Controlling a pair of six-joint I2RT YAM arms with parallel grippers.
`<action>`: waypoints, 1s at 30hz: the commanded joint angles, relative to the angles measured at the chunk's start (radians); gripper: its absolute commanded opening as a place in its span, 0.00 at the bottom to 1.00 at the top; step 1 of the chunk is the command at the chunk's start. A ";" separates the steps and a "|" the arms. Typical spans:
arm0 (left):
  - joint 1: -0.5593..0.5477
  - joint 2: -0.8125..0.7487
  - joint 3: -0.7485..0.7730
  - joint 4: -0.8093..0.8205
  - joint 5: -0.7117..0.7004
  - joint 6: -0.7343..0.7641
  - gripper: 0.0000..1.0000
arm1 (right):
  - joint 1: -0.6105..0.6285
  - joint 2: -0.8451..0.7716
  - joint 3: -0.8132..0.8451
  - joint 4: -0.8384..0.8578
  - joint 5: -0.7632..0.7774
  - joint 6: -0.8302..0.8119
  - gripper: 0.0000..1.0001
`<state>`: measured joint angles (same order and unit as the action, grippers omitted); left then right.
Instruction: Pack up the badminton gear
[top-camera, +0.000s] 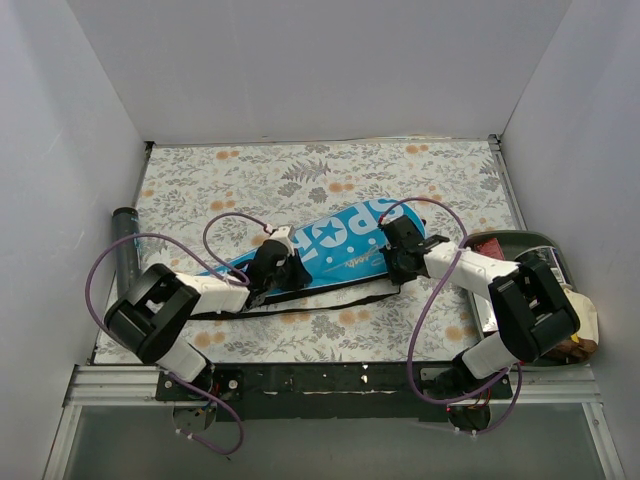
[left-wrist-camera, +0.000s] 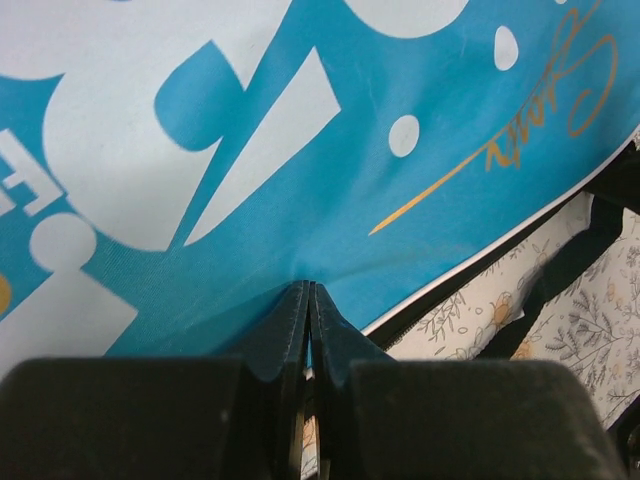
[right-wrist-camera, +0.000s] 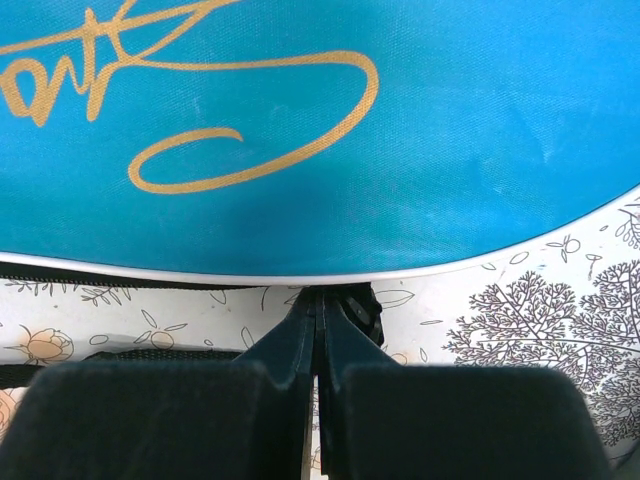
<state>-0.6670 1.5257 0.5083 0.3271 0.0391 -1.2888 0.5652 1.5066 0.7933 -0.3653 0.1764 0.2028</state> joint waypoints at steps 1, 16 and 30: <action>-0.002 0.097 0.002 -0.112 -0.013 0.022 0.00 | 0.030 -0.009 -0.031 -0.043 -0.035 0.026 0.01; -0.008 0.168 0.047 -0.154 0.027 0.040 0.00 | 0.289 0.181 0.133 0.008 -0.058 0.110 0.01; -0.011 0.146 0.041 -0.151 0.048 0.052 0.00 | 0.423 0.296 0.284 -0.035 0.012 0.148 0.01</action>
<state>-0.6678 1.6245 0.5911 0.3462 0.1070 -1.2800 0.9783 1.7962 1.1019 -0.3214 0.1394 0.3237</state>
